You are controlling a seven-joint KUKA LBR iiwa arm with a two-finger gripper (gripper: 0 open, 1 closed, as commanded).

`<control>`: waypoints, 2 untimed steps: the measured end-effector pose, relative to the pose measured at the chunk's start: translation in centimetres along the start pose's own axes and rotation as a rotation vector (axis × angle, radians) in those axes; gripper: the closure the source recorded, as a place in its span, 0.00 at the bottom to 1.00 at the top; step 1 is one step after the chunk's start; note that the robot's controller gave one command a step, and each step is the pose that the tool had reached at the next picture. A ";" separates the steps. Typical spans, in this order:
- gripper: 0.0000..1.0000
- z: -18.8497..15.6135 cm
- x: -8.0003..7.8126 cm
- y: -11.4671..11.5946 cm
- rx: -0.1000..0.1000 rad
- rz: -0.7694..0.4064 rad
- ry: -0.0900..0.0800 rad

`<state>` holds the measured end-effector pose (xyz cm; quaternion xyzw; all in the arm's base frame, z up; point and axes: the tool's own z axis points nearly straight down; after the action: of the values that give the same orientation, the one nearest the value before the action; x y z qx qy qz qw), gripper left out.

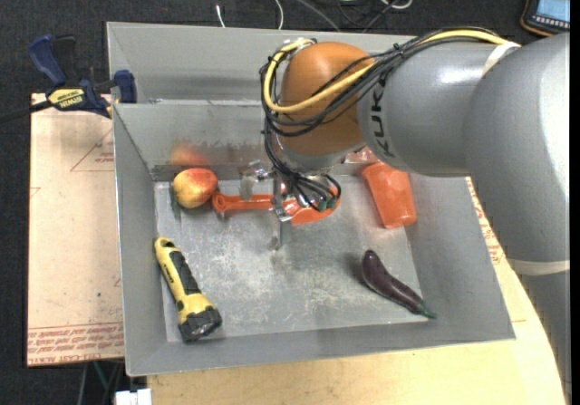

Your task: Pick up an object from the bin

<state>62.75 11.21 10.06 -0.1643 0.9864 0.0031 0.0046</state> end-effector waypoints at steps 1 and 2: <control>0.00 0.0 0.0 -6.9 0.000 -0.059 0.005; 0.00 2.9 1.0 -8.7 -0.004 -0.010 -0.004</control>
Offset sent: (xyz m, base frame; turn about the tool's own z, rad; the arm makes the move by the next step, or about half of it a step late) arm 0.0174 -0.0865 -0.0306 -0.0125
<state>64.61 2.67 7.13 -0.1694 0.9855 0.0054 0.0061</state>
